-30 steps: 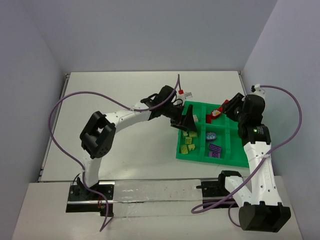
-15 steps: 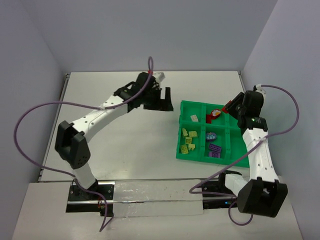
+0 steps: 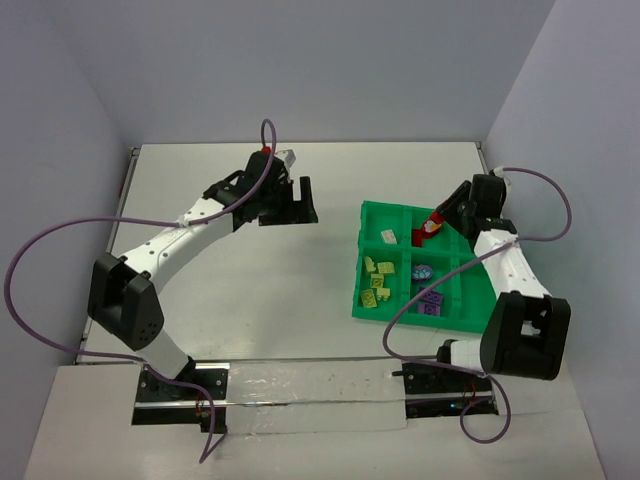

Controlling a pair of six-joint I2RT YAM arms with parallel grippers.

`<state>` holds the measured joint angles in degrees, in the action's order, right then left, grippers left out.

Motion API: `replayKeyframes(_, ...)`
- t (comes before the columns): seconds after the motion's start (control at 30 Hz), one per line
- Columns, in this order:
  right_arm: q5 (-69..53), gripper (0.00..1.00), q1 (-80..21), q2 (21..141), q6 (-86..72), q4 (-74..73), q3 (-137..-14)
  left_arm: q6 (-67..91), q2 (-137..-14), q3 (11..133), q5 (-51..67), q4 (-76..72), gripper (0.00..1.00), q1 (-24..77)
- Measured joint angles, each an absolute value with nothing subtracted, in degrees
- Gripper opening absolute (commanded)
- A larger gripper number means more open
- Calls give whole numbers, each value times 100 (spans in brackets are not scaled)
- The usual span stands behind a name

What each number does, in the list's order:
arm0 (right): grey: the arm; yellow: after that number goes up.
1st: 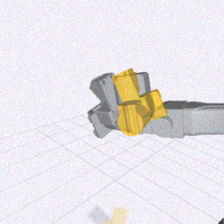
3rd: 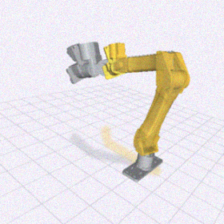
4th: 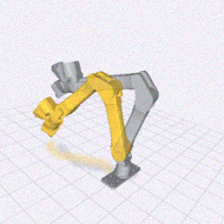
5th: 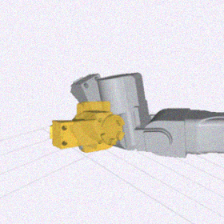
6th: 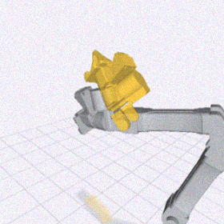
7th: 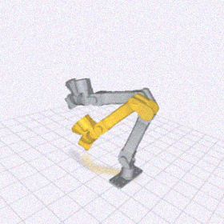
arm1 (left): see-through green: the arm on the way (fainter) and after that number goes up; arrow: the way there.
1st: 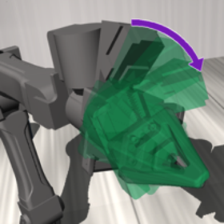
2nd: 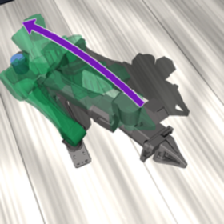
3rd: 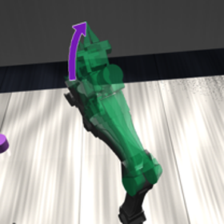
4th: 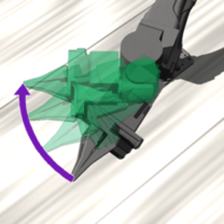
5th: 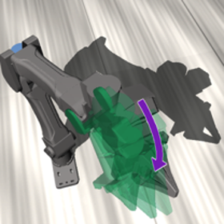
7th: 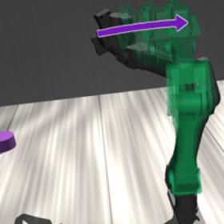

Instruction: Sort the legos into containers by color

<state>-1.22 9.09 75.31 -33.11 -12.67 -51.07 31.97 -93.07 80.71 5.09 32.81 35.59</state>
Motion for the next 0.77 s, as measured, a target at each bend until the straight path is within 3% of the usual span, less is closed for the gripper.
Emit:
replayKeyframes(0.07, -97, 79, 773, 7614, -3340, -1265, -5108, 3246, -9214, 8005, 502, 3283, 97, 3496)
replayKeyframes(0.27, 134, 91, 440, 7653, -3367, -1387, -5258, 3271, -9043, 7975, 301, 3354, 97, 3389)
replayKeyframes(0.33, 280, 100, 353, 7618, -3387, -1482, -5367, 3258, -9016, 7975, 128, 3420, 97, 3372)
replayKeyframes(0.6, 1227, 100, -999, 6801, -3300, -2229, -5824, 3062, -8318, 8007, -700, 3549, 98, 2813)
replayKeyframes(0.77, 1648, 100, -1136, 6422, -3184, -2613, -6023, 2780, -7853, 8281, -1170, 3607, 98, 2531)
